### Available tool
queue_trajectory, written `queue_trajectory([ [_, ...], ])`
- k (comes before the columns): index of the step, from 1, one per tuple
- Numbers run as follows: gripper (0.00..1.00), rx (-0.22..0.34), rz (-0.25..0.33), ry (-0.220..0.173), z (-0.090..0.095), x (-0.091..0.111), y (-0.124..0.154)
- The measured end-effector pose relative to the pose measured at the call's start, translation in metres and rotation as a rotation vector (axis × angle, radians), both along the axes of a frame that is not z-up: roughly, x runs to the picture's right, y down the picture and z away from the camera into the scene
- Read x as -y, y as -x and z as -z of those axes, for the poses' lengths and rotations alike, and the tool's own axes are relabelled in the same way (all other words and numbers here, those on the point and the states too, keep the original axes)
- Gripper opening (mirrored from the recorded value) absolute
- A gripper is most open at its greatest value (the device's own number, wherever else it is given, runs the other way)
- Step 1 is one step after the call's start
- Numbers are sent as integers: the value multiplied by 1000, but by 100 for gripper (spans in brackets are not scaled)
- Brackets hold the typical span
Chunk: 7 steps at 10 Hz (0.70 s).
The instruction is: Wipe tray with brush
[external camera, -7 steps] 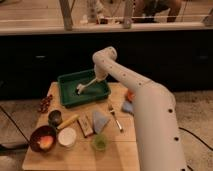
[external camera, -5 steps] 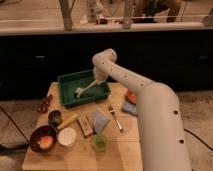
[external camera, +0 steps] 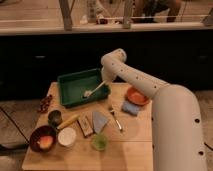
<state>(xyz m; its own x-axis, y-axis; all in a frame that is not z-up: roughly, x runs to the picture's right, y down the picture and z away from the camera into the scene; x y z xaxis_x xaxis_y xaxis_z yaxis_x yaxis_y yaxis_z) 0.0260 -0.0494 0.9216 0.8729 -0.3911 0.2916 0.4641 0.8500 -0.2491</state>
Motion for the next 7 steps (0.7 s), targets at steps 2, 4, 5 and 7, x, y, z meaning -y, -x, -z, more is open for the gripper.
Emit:
queue_trajectory([
  [2,0,-21,-20,-24,-13,24,-3],
  [4,0,-22,-18,-34,-26,40,8],
  [5,0,-11,-10,-31,-29,43,19],
  [7,0,31,29,-15,-33,40,49],
])
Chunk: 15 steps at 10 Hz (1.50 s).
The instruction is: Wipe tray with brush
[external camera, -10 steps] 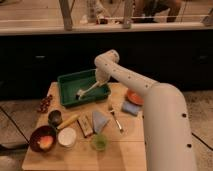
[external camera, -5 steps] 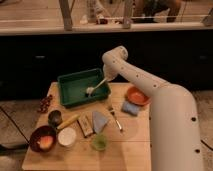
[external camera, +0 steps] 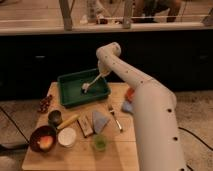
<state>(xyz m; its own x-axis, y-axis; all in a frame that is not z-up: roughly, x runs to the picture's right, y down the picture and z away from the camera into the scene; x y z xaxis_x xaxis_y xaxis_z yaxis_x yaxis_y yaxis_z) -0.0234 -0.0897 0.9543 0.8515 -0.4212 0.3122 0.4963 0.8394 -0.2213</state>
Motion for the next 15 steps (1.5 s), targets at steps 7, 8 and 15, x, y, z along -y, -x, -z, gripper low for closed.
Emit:
queue_trajectory([
  [7,0,53,63,74,10,-31,-24],
  [8,0,34,49,65,13,-28,-39],
  [15,0,20,5,12,-7,7,-22],
])
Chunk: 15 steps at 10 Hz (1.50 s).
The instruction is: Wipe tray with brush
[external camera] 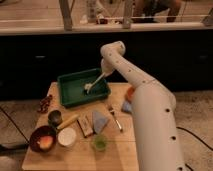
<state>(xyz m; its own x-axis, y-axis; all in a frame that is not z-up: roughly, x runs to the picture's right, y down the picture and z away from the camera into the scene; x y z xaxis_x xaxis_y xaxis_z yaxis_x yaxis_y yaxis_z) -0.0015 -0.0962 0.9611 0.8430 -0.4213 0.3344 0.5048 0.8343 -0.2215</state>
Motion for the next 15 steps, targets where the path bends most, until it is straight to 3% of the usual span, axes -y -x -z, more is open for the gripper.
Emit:
queue_trajectory([
  [3,0,84,42,39,-6,-11,41],
  [5,0,99,70,72,-3,-22,40],
  [8,0,61,71,96,1,-26,5],
  [10,0,-13,43,88,0,-21,-37],
  [12,0,-49,13,61,-4,-11,-47],
  [15,0,-43,-11,40,-11,-3,-36],
])
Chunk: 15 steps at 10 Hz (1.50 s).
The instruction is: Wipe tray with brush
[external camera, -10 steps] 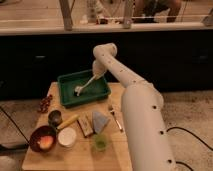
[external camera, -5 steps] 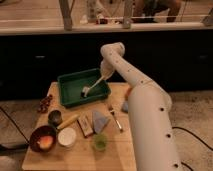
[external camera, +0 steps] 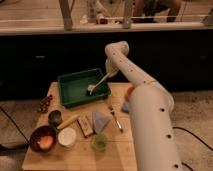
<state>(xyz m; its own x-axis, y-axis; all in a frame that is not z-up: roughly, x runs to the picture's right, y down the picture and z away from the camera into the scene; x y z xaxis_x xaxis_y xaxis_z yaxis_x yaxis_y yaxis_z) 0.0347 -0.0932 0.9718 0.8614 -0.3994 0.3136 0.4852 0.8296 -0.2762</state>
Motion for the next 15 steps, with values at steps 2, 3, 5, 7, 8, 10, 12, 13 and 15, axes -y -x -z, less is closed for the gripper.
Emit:
queue_trajectory([
  [2,0,36,6,5,-4,-1,30],
  [3,0,59,16,8,-6,-2,46],
  [5,0,99,32,16,-9,-5,57],
  [7,0,100,30,16,-10,-6,55],
  [8,0,100,30,16,-10,-6,56],
  [10,0,101,32,17,-10,-6,57],
  [12,0,101,32,17,-10,-6,57],
  [13,0,101,31,17,-10,-6,56],
  [15,0,100,31,17,-10,-6,56],
])
